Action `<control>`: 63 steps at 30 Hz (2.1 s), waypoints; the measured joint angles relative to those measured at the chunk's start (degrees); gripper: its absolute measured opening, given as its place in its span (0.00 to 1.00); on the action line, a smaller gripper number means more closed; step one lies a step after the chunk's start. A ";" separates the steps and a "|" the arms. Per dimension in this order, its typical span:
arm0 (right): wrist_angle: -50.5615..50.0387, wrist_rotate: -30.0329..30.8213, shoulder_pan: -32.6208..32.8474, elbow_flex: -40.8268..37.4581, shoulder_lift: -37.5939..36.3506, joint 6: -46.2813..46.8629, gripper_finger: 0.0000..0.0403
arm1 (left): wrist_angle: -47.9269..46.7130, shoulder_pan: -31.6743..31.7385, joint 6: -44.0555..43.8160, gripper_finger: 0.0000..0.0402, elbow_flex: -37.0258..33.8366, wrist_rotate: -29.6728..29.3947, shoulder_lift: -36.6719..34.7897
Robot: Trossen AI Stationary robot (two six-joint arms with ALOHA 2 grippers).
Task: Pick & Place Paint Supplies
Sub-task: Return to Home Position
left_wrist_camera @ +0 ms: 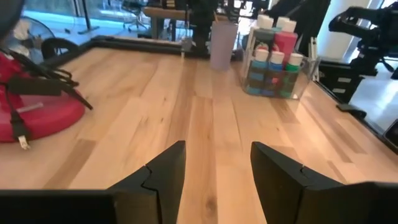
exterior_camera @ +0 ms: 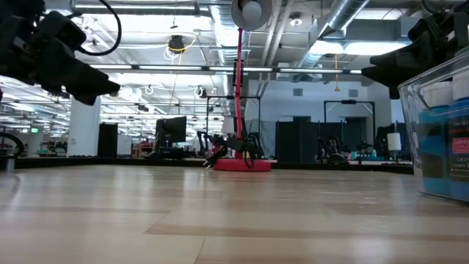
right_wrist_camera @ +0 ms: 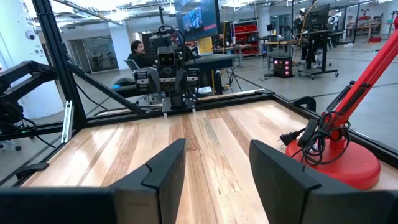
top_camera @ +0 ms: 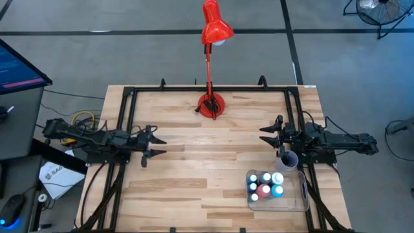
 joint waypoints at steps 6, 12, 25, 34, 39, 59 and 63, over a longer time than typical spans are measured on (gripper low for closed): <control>0.02 0.00 0.01 0.00 0.00 0.01 0.42 | -0.09 0.00 -0.19 0.41 0.00 0.01 3.18; 0.00 0.00 -0.01 0.00 0.00 0.00 0.42 | 0.49 0.00 -0.19 0.41 0.00 -0.08 6.03; 0.00 0.00 0.00 -0.01 0.00 -0.01 0.42 | 1.55 0.00 -0.17 0.41 0.00 -0.06 7.08; 0.00 0.00 -0.01 0.00 0.00 0.01 0.42 | 1.97 0.00 -0.17 0.41 0.00 -0.06 7.06; 0.02 0.00 0.00 -0.01 0.00 0.00 0.42 | 2.13 0.00 -0.17 0.41 0.00 -0.06 7.06; 0.02 0.00 -0.01 0.00 0.00 0.01 0.42 | 3.02 0.00 -0.17 0.41 0.00 -0.03 7.06; 0.00 0.00 0.01 0.00 0.00 0.00 0.42 | 3.17 0.00 -0.17 0.41 0.00 -0.03 7.06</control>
